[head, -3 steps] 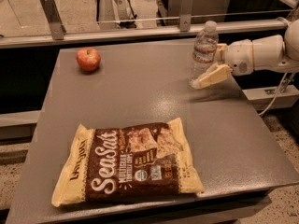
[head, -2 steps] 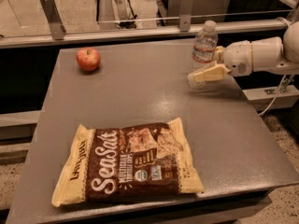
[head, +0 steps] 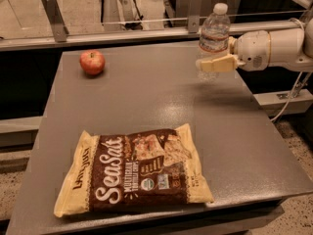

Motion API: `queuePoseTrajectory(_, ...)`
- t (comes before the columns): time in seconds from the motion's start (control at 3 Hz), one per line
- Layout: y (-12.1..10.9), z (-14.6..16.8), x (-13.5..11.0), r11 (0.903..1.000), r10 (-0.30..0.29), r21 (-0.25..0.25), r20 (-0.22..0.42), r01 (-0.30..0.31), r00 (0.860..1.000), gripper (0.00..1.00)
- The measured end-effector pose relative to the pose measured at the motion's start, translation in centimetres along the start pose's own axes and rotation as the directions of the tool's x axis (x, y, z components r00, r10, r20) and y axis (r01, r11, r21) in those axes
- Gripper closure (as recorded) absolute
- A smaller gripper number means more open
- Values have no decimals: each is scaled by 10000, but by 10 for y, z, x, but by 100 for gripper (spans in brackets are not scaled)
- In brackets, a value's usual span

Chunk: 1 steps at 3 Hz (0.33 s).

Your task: Pick water bottle

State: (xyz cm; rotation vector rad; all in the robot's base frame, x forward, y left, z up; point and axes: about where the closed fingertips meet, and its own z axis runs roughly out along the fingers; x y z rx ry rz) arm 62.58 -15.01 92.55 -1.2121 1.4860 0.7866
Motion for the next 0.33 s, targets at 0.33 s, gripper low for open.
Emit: queuePoseTrajectory(0.33,10,-8,-48,9996,-238,-153,-62,237,9997,100)
